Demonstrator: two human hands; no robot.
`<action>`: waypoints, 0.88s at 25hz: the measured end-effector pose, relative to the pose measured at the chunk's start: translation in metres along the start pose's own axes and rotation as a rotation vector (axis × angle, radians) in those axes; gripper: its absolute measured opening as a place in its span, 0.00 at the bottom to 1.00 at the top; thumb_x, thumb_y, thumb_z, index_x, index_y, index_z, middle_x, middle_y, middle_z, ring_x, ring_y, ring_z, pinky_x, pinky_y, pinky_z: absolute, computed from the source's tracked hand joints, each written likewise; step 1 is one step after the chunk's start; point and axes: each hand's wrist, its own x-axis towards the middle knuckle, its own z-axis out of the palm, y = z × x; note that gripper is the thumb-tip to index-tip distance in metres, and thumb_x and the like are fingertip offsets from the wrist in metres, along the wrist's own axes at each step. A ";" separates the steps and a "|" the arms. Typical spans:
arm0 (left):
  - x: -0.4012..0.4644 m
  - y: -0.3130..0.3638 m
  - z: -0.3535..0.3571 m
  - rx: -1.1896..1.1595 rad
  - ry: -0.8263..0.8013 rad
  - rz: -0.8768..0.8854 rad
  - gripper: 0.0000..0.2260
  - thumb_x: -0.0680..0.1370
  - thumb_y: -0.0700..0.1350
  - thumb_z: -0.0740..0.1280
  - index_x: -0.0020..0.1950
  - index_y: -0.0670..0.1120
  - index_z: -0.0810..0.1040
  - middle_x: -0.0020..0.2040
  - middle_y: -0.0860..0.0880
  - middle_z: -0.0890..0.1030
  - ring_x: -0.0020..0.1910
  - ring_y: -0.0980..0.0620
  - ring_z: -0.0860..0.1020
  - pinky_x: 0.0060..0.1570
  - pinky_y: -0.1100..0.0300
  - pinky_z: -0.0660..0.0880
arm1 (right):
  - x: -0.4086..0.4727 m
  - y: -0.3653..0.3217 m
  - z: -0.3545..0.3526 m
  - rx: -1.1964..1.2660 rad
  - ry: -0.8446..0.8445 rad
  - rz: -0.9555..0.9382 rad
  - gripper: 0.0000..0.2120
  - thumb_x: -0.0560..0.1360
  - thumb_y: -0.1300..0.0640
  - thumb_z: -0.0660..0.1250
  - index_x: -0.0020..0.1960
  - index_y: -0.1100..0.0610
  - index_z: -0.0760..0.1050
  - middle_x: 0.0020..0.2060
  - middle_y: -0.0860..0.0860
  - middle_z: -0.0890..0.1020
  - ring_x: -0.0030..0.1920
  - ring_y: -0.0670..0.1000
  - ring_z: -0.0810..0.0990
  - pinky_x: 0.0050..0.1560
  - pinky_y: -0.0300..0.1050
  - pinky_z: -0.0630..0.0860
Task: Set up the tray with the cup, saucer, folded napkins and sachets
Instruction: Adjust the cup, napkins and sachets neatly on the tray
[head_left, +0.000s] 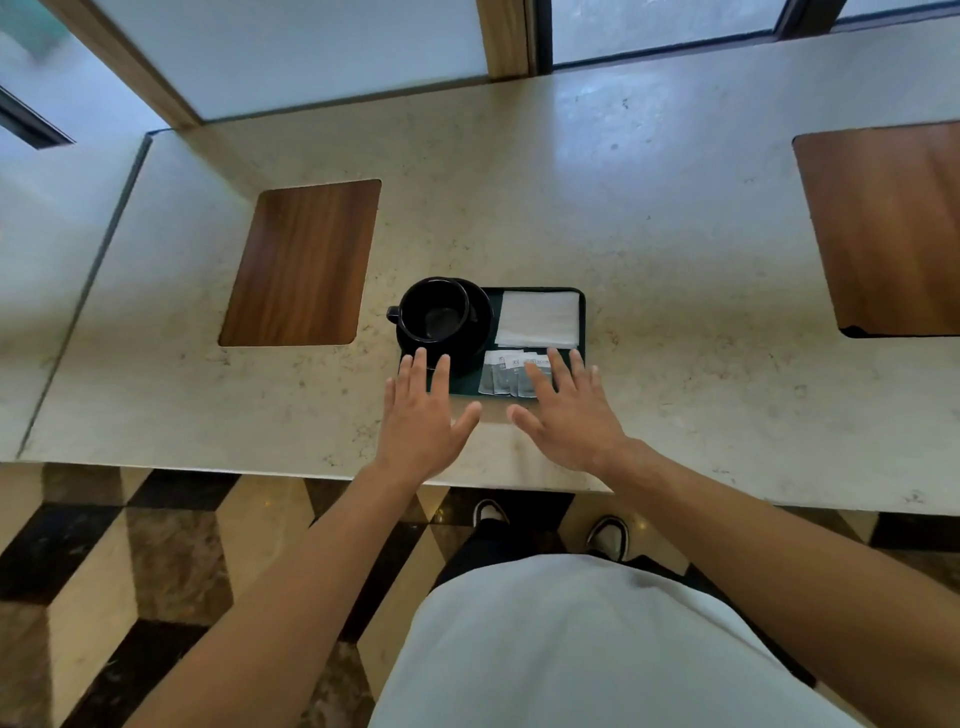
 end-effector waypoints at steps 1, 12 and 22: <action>0.003 -0.004 0.001 -0.004 0.001 0.006 0.35 0.81 0.65 0.54 0.82 0.49 0.49 0.83 0.43 0.48 0.82 0.44 0.44 0.78 0.44 0.45 | 0.002 -0.001 0.000 -0.003 0.005 0.014 0.37 0.81 0.32 0.45 0.83 0.49 0.43 0.82 0.56 0.41 0.80 0.60 0.34 0.78 0.62 0.36; 0.013 -0.082 0.005 -0.096 -0.082 0.129 0.35 0.80 0.64 0.56 0.82 0.48 0.50 0.82 0.41 0.51 0.81 0.42 0.48 0.79 0.43 0.50 | 0.023 -0.053 0.022 -0.087 0.032 0.149 0.41 0.78 0.29 0.46 0.82 0.47 0.40 0.82 0.56 0.39 0.80 0.60 0.34 0.78 0.63 0.37; 0.019 -0.099 0.006 -0.087 -0.089 0.223 0.35 0.80 0.60 0.60 0.81 0.47 0.51 0.82 0.41 0.54 0.81 0.42 0.52 0.79 0.45 0.52 | 0.015 -0.075 0.033 -0.079 0.000 0.218 0.39 0.80 0.32 0.50 0.83 0.47 0.40 0.82 0.55 0.41 0.81 0.59 0.38 0.77 0.61 0.38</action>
